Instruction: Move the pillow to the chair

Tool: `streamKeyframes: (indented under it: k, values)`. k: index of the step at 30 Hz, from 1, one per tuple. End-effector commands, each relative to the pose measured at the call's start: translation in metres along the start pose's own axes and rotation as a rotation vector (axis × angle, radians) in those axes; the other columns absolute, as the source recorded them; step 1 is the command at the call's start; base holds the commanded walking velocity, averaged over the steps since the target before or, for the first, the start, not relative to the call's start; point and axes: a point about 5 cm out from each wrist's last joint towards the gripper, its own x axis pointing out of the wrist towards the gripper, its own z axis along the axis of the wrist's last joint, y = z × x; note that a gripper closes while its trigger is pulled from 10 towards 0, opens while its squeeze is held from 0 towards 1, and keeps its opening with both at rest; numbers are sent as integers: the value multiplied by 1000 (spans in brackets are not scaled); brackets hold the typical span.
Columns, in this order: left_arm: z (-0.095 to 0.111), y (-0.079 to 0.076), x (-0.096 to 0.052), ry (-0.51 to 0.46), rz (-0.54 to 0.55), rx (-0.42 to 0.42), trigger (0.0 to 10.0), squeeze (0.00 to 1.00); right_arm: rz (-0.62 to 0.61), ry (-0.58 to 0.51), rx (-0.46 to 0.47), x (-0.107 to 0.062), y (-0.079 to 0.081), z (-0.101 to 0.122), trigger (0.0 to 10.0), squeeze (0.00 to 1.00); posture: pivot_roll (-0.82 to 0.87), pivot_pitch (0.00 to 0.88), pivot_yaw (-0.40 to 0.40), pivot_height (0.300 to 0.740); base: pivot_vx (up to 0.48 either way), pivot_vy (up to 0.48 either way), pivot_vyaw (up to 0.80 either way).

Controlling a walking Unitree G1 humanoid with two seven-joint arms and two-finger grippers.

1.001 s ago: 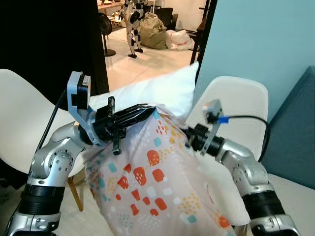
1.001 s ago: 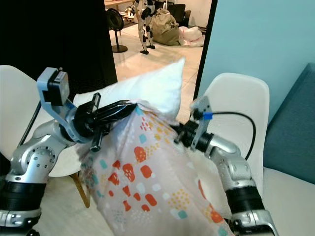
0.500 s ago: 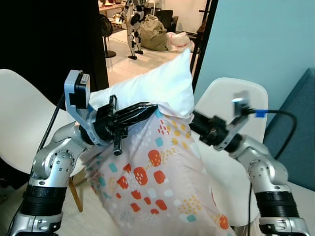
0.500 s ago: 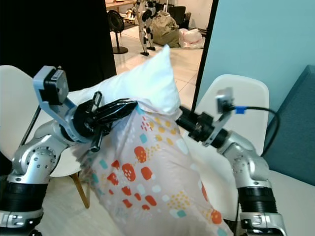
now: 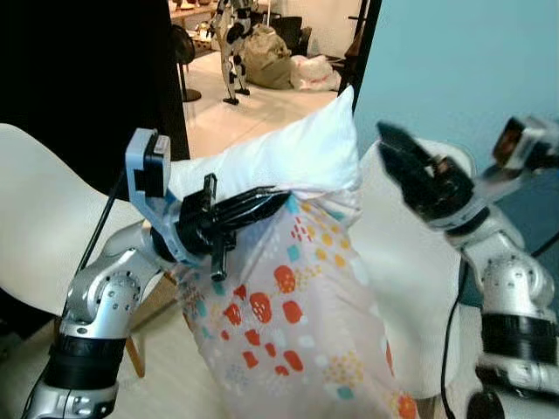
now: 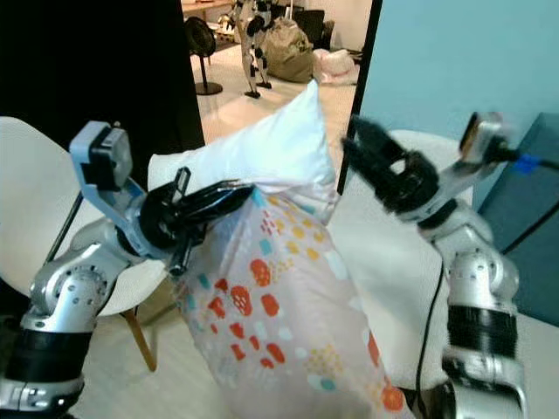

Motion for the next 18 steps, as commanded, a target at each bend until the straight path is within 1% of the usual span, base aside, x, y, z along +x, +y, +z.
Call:
streamKeyframes:
  k: [1,2,3,4,5,6,7,8,9,10,11,12,14,15,16,17,18]
  values:
    - [7,-5,5,-39,-39,23,0,0,13,-14,11,2,0,4,10000,702,-1,0,-43,740,0,0,0]
    - [6,-5,6,-40,-41,20,0,0,57,37,11,5,3,-1,10000,639,0,0,-44,740,0,0,0]
    - [6,-5,7,-41,-43,18,0,0,89,98,7,6,6,-7,10000,545,1,0,-45,740,0,0,0]
    - [6,-5,7,-41,-43,18,0,0,89,98,7,6,6,-7,10000,545,1,0,-45,740,0,0,0]
    - [5,-6,8,-44,-48,14,0,0,162,307,-1,6,13,-30,10000,302,5,0,-48,740,0,0,0]
    - [5,-6,8,-46,-50,12,0,0,179,382,-7,6,14,-37,10000,302,5,0,-48,740,0,0,0]
    - [5,-6,8,-46,-50,12,0,0,179,382,-7,6,14,-37,10000,302,5,0,-48,740,0,0,0]
    - [5,-6,8,-46,-52,11,0,0,173,445,-11,5,14,-44,10000,75,5,0,-48,740,0,0,0]
    - [5,-7,8,-47,-53,9,0,0,150,527,-36,5,10,-52,10000,0,4,0,-47,740,0,0,0]
    - [4,-7,8,-46,-54,6,0,0,126,597,-63,5,7,-59,10000,0,5,0,-48,740,0,0,0]
    - [4,-8,9,-46,-56,3,0,0,106,641,-87,7,4,-62,10000,0,5,0,-49,740,0,0,0]
    - [3,-8,9,-45,-58,2,0,0,94,660,-101,8,2,-63,10000,0,5,0,-49,740,0,0,0]
    - [3,-8,9,-45,-58,2,0,0,94,660,-101,8,2,-63,10000,0,5,0,-49,740,0,0,0]
    - [3,-9,9,-47,-61,-2,0,0,73,640,-111,12,-1,-59,10000,0,6,0,-52,740,0,0,0]
    - [3,-9,9,-47,-61,-2,0,0,73,640,-111,12,-1,-59,10000,0,6,0,-52,740,0,0,0]
    - [2,-9,10,-50,-64,-6,0,0,57,585,-114,19,-5,-50,10000,0,5,0,-54,740,0,0,0]
    - [2,-9,10,-50,-64,-6,0,0,57,585,-114,19,-5,-50,10000,0,5,0,-54,740,0,0,0]
